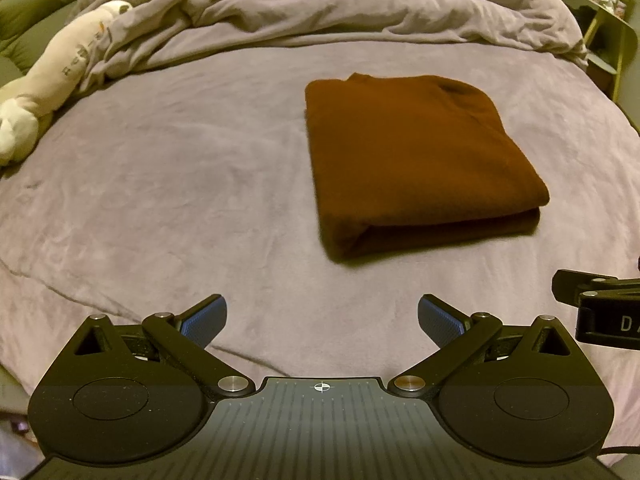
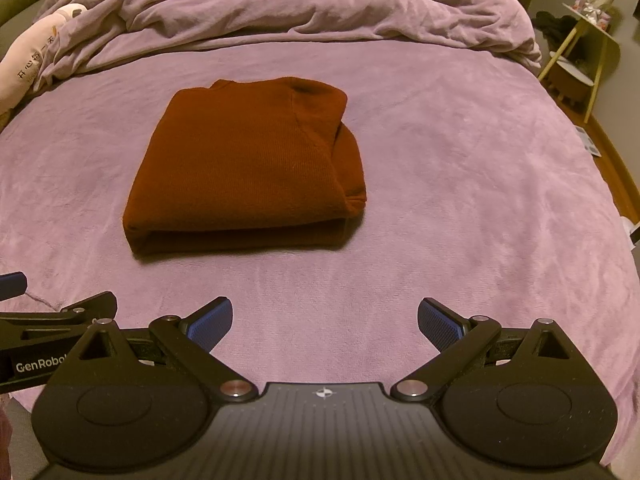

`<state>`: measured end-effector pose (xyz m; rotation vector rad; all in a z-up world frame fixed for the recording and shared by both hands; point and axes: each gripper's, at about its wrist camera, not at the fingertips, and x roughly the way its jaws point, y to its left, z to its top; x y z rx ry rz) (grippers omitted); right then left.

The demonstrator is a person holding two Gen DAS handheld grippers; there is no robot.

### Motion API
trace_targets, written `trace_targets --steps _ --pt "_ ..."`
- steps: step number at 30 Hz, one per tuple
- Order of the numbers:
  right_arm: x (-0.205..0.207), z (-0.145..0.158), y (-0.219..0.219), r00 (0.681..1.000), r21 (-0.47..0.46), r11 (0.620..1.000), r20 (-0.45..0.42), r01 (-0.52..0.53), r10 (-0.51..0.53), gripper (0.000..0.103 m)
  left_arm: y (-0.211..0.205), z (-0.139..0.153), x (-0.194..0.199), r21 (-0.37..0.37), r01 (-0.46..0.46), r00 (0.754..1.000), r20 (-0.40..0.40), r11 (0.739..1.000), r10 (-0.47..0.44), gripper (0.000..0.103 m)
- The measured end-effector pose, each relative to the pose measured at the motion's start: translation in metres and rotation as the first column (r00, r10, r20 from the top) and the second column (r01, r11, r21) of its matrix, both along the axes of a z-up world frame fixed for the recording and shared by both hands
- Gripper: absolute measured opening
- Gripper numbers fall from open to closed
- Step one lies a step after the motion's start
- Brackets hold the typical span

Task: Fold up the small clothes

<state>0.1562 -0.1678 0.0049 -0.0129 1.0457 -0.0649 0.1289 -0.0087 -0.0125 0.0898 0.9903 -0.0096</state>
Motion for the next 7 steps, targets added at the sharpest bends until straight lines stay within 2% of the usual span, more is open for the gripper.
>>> trace_targets --steps 7 --pt "-0.0014 0.0017 0.0012 1.0 -0.005 1.0 0.002 0.001 -0.001 0.099 -0.0002 -0.0005 -0.0021 0.001 0.011 1.0 0.0 1.0 -0.011 0.103"
